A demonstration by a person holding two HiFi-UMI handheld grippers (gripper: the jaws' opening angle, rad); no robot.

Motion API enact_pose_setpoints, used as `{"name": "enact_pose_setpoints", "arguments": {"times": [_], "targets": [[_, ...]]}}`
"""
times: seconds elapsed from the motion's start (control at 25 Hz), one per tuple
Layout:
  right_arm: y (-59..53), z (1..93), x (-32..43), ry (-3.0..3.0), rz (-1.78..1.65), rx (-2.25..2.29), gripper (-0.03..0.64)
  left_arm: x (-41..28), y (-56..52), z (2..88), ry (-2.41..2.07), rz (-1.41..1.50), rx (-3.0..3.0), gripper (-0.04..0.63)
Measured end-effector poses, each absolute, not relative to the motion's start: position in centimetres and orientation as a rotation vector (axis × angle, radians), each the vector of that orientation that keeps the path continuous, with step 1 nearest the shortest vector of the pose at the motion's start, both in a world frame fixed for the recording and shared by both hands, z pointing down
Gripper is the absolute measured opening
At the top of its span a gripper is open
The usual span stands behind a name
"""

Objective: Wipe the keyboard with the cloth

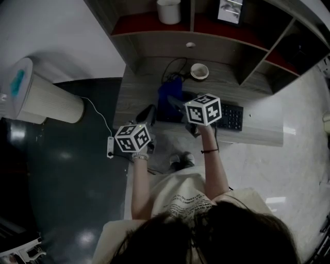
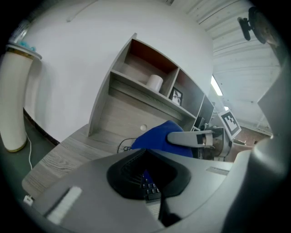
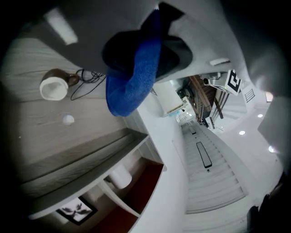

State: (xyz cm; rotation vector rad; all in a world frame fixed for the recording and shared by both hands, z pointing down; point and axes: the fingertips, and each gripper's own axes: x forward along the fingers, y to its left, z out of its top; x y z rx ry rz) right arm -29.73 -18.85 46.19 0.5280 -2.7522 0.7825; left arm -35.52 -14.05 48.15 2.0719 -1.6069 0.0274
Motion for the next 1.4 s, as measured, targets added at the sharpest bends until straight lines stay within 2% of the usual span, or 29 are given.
{"name": "enact_pose_setpoints", "arguments": {"times": [0.52, 1.4], "targets": [[-20.3, 38.3, -23.4, -2.925, 0.611, 0.633, 0.060, -31.5, -16.0, 37.9, -1.589, -0.050, 2.384, 0.003], [-19.7, 36.2, -21.7, -2.977, 0.512, 0.612, 0.058, -28.0, -16.4, 36.9, -1.509, -0.025, 2.483, 0.003]]}}
